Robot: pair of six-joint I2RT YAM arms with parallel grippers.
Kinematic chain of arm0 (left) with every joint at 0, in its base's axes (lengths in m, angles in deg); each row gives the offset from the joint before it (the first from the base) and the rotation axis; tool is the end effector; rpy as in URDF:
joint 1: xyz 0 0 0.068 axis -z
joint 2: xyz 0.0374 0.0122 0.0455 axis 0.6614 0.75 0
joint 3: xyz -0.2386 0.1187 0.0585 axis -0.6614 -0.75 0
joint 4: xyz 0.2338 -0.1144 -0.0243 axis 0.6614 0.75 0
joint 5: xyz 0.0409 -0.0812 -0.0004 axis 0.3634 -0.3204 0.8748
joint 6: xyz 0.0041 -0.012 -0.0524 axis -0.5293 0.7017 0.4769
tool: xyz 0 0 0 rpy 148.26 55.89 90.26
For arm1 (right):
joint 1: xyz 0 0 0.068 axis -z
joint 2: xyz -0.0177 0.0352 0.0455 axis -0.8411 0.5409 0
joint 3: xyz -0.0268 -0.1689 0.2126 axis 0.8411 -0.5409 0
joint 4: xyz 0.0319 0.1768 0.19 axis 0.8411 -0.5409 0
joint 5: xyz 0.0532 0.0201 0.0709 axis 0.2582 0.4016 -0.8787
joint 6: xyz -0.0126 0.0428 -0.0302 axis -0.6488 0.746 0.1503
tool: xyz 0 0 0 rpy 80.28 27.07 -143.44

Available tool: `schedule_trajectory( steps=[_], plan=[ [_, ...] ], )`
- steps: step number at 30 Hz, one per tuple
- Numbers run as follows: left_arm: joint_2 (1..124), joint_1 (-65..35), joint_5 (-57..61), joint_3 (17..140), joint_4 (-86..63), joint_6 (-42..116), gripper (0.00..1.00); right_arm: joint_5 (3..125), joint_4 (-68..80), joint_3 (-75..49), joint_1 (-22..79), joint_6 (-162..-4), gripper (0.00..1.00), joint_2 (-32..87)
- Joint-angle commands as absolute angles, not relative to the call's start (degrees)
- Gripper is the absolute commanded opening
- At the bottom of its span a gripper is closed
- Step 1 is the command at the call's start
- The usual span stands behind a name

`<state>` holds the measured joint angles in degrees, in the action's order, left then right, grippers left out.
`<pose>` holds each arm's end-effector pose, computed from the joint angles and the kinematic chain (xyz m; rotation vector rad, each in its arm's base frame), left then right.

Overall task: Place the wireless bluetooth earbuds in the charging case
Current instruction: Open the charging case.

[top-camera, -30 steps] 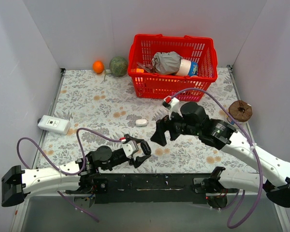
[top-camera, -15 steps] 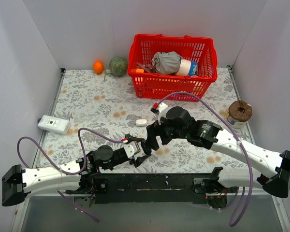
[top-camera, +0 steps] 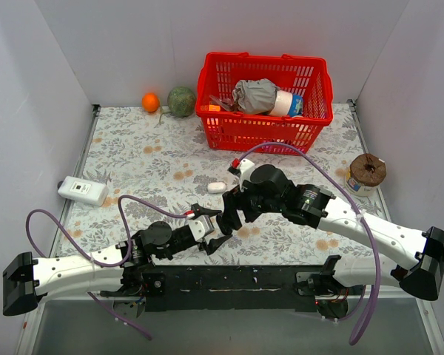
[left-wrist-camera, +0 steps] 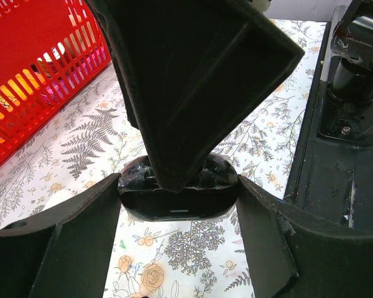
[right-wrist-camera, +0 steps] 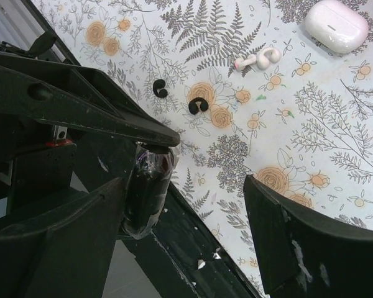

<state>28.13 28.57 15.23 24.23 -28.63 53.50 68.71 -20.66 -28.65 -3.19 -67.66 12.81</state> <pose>0.0641 -0.1666 0.2371 0.5692 1.7036 -1.2083 0.1246 0.2235 0.3274 -0.7809 2.1567 0.8564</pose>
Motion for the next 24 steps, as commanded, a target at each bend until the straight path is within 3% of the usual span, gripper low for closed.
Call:
schedule_trajectory(
  steps=[1,24],
  plan=[
    [27.1,28.73,15.07,26.62,-29.99,52.78,0.0,70.42,-19.34,-29.4,-3.39,-66.94,0.84,11.86],
    [25.17,28.73,16.65,25.91,-29.2,53.22,0.0,76.24,-19.27,-31.07,-3.3,-64.22,0.76,5.27]
  ],
)
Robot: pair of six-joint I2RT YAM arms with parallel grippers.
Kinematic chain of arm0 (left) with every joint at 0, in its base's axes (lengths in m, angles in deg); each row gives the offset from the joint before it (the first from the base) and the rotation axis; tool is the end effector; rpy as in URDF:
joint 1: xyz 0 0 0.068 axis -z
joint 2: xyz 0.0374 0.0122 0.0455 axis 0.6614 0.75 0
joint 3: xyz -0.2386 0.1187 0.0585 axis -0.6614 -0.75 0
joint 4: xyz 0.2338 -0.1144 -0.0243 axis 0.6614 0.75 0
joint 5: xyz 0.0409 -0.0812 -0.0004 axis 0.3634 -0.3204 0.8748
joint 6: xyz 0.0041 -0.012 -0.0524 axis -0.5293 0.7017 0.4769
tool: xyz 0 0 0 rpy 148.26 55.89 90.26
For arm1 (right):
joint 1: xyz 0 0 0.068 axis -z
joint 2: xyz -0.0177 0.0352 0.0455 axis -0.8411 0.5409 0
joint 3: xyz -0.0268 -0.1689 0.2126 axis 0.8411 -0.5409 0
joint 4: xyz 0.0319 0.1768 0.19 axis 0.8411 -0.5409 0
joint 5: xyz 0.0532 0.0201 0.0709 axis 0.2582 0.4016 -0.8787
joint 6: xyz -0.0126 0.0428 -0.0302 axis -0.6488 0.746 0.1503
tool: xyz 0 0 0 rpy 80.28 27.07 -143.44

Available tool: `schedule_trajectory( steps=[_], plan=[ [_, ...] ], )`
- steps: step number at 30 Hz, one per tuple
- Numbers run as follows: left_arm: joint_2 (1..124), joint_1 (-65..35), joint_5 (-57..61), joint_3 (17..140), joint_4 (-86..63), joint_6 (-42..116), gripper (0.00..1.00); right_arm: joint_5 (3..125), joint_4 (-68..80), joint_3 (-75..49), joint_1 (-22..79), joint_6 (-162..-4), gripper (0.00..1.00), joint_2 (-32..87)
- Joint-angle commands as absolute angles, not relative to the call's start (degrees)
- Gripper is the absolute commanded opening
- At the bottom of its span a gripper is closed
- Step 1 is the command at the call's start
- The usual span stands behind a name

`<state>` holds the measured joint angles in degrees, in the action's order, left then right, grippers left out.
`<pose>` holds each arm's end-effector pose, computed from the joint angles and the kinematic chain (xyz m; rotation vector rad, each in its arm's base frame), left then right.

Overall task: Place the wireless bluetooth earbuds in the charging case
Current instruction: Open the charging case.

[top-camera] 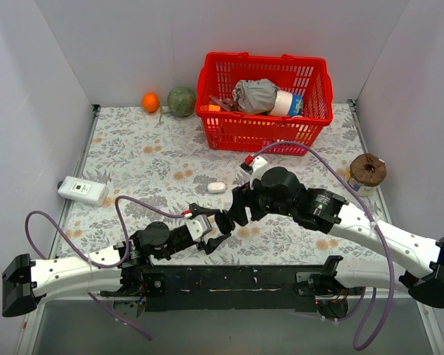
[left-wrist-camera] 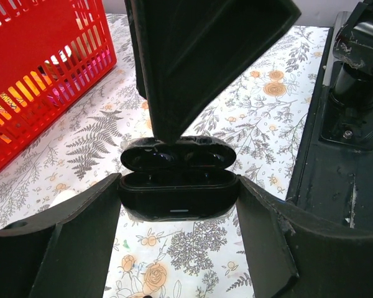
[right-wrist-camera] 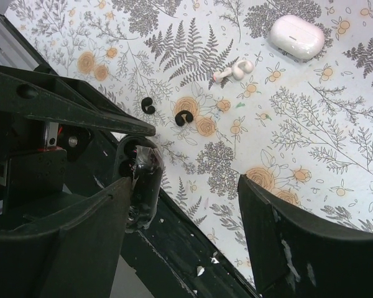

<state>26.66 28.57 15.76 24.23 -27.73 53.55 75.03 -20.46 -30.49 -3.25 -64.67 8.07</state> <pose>0.0633 -0.1633 0.2394 0.5566 1.6953 -1.2077 0.1187 0.2056 0.3355 -0.6361 2.1221 0.8133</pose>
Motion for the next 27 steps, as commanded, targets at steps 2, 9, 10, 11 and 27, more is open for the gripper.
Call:
schedule_trajectory(
  steps=[2,9,10,11,27],
  plan=[
    [25.17,28.73,16.83,25.91,-29.11,53.31,0.0,75.52,-18.55,-30.72,-3.39,-63.95,0.74,4.74],
    [25.43,28.82,16.74,26.35,-29.03,53.05,0.0,69.99,-16.71,-28.88,-3.3,-64.66,0.72,7.63],
    [25.6,28.82,16.74,26.44,-29.2,53.05,0.0,69.81,-16.88,-28.7,-3.3,-64.83,0.71,8.16],
    [25.78,28.82,16.66,26.53,-29.46,53.14,0.0,69.72,-16.88,-28.79,-3.3,-64.83,0.68,9.12],
    [25.69,28.82,17.09,26.62,-29.82,53.14,0.0,70.42,-18.02,-27.91,-3.3,-65.27,0.32,12.56]
  ],
)
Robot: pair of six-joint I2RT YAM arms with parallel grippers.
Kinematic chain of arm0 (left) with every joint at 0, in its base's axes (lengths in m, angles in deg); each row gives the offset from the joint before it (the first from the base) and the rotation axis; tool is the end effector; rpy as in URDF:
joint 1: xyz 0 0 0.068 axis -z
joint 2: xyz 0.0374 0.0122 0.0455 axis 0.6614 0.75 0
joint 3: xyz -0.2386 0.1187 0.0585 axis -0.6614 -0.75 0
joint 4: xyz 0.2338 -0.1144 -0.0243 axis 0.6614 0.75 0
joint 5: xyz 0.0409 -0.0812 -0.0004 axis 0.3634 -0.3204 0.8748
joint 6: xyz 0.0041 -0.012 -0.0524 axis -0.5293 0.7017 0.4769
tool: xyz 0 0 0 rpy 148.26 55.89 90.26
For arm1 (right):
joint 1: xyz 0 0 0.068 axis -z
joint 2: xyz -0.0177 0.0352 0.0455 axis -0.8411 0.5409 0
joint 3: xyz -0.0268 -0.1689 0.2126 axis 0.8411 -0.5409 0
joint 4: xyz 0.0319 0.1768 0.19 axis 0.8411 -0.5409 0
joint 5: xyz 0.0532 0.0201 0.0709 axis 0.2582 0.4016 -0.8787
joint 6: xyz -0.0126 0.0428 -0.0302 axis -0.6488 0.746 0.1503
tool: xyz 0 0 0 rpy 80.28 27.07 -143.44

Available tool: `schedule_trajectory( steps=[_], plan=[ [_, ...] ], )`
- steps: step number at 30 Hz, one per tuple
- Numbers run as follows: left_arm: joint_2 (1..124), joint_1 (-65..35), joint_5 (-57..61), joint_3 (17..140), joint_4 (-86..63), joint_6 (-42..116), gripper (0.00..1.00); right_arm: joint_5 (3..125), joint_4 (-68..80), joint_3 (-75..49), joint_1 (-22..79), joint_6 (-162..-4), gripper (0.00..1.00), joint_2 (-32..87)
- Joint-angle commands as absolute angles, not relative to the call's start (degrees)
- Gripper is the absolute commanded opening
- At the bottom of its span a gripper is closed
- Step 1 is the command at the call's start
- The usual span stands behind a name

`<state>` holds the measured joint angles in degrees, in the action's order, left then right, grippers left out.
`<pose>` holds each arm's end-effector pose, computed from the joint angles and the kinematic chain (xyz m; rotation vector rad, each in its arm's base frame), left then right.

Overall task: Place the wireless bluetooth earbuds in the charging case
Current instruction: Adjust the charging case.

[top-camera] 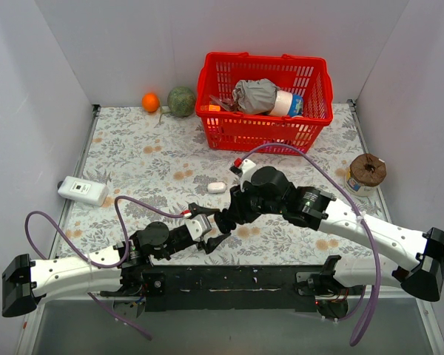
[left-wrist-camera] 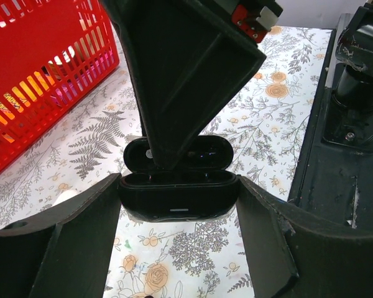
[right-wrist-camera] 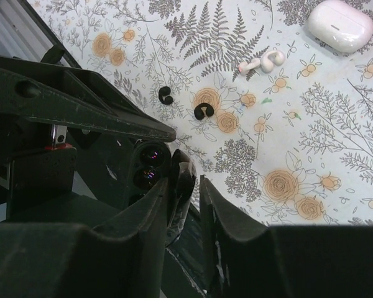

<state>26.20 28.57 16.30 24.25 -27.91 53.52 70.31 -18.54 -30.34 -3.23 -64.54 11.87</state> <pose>0.0632 -0.1622 0.2411 0.5444 1.6848 -1.2069 0.1243 0.2213 0.3246 -0.6999 2.1610 0.8728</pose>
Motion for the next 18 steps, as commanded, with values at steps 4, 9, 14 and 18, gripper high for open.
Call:
schedule_trajectory(
  steps=[4,9,14,18],
  plan=[
    [26.39,28.73,19.11,26.88,-29.47,55.5,0.14,70.42,-19.07,-27.29,-3.3,-66.15,0.02,12.91],
    [28.33,28.73,24.38,27.93,-29.2,60.51,0.63,71.12,-20.83,-25.45,-3.56,-68.52,0.01,12.47],
    [30.35,28.73,32.1,29.25,-28.59,64.2,0.98,71.39,-22.77,-23.25,-4.7,-72.12,0.01,11.07],
    [31.23,28.73,34.05,30.39,-28.06,64.91,0.98,73.85,-23.73,-22.99,-5.58,-73.18,0.01,9.4]
  ],
)
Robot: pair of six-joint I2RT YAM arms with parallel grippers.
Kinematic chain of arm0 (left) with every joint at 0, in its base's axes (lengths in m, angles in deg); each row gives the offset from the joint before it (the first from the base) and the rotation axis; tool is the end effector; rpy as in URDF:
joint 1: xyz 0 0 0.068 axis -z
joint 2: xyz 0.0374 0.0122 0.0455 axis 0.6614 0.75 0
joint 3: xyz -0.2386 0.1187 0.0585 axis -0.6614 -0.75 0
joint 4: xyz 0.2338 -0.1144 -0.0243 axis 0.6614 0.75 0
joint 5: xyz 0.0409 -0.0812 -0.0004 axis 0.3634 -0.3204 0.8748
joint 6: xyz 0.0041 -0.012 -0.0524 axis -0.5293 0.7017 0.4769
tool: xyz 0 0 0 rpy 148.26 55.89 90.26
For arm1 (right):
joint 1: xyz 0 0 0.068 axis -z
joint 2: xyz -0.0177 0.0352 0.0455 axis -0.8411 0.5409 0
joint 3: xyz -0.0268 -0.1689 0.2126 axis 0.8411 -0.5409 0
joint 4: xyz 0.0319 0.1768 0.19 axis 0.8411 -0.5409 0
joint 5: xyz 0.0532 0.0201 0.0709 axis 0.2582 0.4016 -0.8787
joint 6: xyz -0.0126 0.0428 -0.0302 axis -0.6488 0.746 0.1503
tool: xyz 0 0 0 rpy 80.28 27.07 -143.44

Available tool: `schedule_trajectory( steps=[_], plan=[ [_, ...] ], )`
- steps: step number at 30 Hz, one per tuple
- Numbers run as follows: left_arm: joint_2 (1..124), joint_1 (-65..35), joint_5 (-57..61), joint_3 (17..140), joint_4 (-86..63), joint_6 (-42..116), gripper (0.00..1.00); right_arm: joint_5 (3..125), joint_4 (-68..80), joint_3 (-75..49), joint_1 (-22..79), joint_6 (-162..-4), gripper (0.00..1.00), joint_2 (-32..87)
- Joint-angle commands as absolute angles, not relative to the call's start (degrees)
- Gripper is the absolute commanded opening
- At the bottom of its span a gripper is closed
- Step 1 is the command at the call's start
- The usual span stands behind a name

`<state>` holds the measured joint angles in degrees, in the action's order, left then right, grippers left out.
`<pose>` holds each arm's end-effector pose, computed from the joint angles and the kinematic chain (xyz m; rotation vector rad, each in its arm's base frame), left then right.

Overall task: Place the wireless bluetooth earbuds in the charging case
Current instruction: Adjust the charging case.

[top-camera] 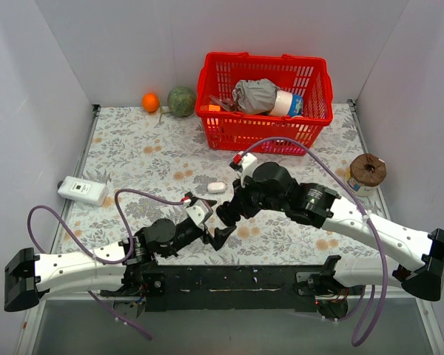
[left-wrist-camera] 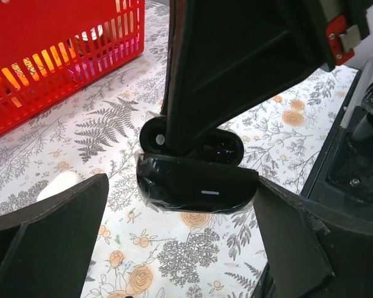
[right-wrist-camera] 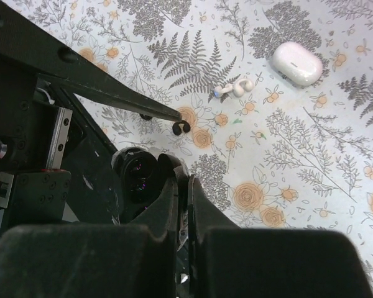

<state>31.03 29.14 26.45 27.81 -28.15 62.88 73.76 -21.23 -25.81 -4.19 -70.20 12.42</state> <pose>0.0716 -0.1727 0.2504 0.2736 1.7619 -1.1859 0.1229 0.2231 0.3450 -0.7687 2.0792 0.7856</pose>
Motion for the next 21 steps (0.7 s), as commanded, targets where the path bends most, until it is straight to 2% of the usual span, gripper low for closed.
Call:
schedule_trajectory(
  steps=[1,5,9,17,21],
  plan=[
    [30.71,28.73,34.41,30.39,-28.49,65.26,0.98,74.29,-24.0,-22.64,-5.67,-73.53,0.01,8.96],
    [27.72,28.73,32.22,31.09,-27.19,66.66,0.98,77.62,-25.84,-20.62,-6.2,-77.04,0.01,7.55],
    [25.17,28.73,31.25,33.64,-20.78,69.13,0.98,86.91,-28.31,-18.33,-7.51,-83.45,0.01,6.67],
    [23.84,28.03,12.28,38.21,-16.2,68.08,0.98,93.36,-26.47,-17.8,-11.03,-95.05,0.01,5.7],
    [27.17,23.13,1.21,40.32,-13.04,68.86,0.98,95.65,-24.18,-18.42,-15.85,-98.31,0.01,5.0]
  ],
)
